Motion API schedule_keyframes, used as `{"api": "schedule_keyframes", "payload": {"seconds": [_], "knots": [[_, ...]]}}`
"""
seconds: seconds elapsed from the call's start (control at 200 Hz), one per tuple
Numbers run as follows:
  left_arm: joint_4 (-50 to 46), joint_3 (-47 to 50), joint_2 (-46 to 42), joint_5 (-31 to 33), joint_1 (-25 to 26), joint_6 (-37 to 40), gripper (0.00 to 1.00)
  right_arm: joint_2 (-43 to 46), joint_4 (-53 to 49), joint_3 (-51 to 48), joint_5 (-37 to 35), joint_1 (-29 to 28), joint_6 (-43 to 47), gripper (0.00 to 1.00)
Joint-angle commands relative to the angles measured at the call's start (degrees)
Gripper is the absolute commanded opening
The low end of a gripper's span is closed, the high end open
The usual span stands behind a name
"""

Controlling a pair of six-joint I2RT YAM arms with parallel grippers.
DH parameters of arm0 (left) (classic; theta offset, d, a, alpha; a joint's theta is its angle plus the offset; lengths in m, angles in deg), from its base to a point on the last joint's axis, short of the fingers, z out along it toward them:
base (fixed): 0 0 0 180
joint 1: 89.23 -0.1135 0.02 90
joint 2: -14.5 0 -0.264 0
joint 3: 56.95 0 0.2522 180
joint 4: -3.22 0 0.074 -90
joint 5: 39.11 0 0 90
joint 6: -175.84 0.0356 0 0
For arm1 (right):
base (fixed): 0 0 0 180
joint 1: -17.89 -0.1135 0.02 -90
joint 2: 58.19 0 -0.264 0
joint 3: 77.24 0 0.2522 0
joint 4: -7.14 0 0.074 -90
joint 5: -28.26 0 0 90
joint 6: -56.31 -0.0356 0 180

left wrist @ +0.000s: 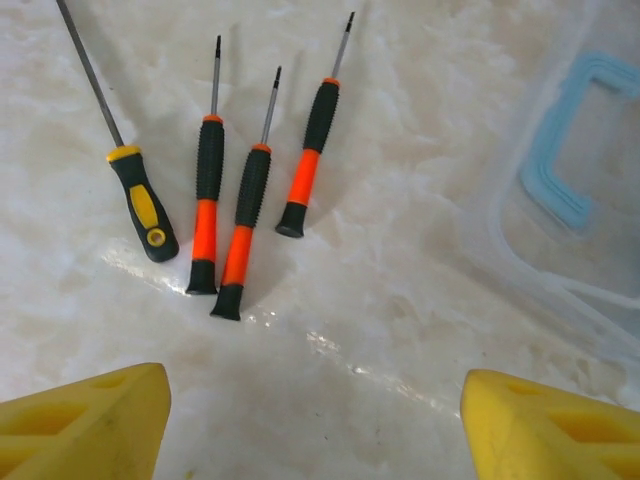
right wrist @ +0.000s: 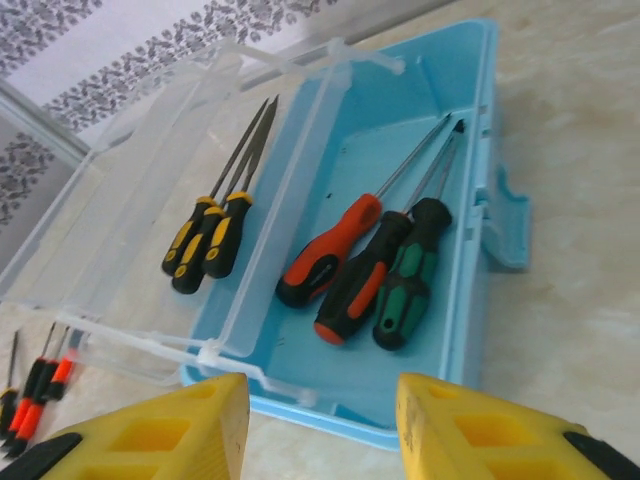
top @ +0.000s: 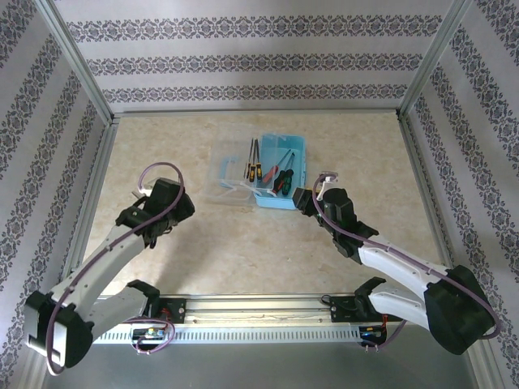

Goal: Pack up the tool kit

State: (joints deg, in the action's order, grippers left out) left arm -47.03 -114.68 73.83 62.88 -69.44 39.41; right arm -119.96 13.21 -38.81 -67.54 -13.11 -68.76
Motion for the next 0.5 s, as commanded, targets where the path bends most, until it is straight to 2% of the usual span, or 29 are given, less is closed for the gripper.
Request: {"api": "schedule_keyframes", "payload": {"seconds": [0.0,0.045,0.175,0.275,0.35,0.495], "knots": [[-1.64,-2.55,2.70,-0.04,-3.01,2.76,0.72,-0.45,3.85,-0.24,-4.11,-0.64,1.67,0.44],[-1.30,-2.23,3.45,0.85,-4.67,2.87,0.70,-0.74,3.98,-0.25,-4.50,-0.64,1.61,0.44],[1.35,-0.66,4.97,0.41,-10.86,3.30,0.56,-1.75,3.90,0.39,-3.79,-0.64,1.47,0.44],[3.96,-0.12,6.98,-0.12,-13.89,4.14,0.53,-2.51,4.25,0.47,-3.04,-0.64,0.73,0.44],[5.70,-0.10,9.12,0.04,-15.24,4.35,0.42,-3.49,4.25,0.91,-2.25,-0.64,0.53,0.44],[7.61,-0.55,14.23,-1.24,-17.06,4.18,0.39,-5.65,4.07,1.77,-2.02,-0.80,0.36,0.44]]}}
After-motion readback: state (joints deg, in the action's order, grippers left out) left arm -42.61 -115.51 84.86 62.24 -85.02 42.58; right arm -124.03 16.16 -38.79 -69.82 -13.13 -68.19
